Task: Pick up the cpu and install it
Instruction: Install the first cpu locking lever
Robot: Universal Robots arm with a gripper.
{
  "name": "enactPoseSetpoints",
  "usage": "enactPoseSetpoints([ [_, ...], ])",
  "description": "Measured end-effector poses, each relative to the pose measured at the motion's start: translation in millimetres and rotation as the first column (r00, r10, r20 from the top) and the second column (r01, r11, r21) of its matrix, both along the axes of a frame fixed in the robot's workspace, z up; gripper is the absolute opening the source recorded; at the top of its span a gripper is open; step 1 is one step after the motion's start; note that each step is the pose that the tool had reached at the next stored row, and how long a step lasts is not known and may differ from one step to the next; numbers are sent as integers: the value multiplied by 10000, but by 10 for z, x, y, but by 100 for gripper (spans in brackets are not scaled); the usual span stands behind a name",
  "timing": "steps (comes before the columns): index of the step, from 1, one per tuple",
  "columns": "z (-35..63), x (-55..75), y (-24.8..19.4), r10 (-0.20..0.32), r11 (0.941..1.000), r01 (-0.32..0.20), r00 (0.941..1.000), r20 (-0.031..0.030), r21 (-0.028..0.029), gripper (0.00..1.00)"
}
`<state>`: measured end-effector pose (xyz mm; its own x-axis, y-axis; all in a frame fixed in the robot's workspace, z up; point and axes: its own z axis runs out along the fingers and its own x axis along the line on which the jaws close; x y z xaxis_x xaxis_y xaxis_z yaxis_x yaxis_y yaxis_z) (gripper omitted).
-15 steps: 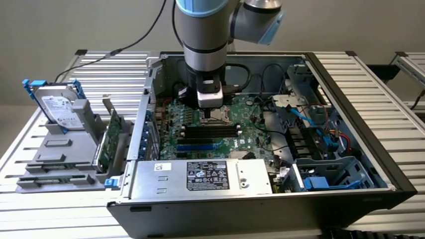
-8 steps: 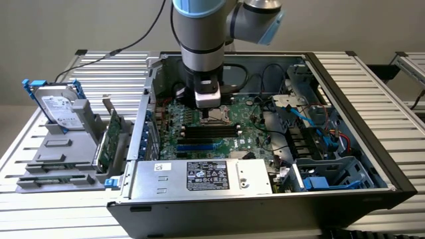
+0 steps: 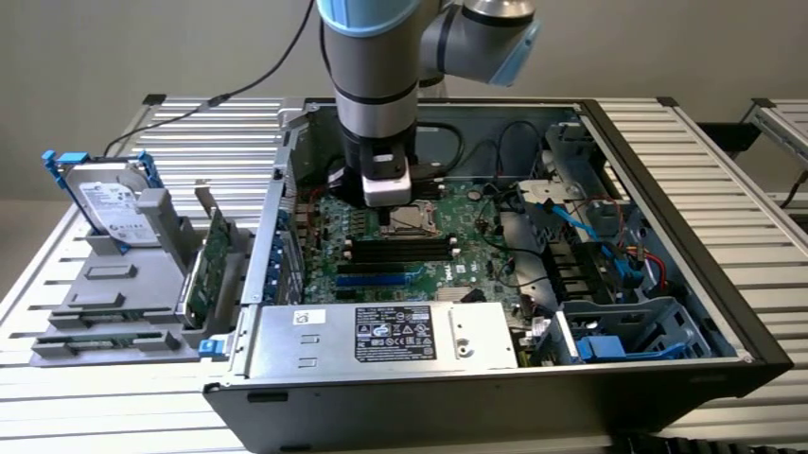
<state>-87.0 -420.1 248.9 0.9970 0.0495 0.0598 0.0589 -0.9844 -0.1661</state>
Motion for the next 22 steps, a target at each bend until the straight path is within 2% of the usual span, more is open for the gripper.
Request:
enactPoseSetpoints([
  [10, -22, -23, 33, 7, 10000, -7, 10000, 15, 7, 11],
  [16, -74, -56, 51, 6, 10000, -7, 10000, 81, 8, 11],
  [22, -118, -90, 73, 7, 10000, -7, 10000, 87, 7, 11],
])
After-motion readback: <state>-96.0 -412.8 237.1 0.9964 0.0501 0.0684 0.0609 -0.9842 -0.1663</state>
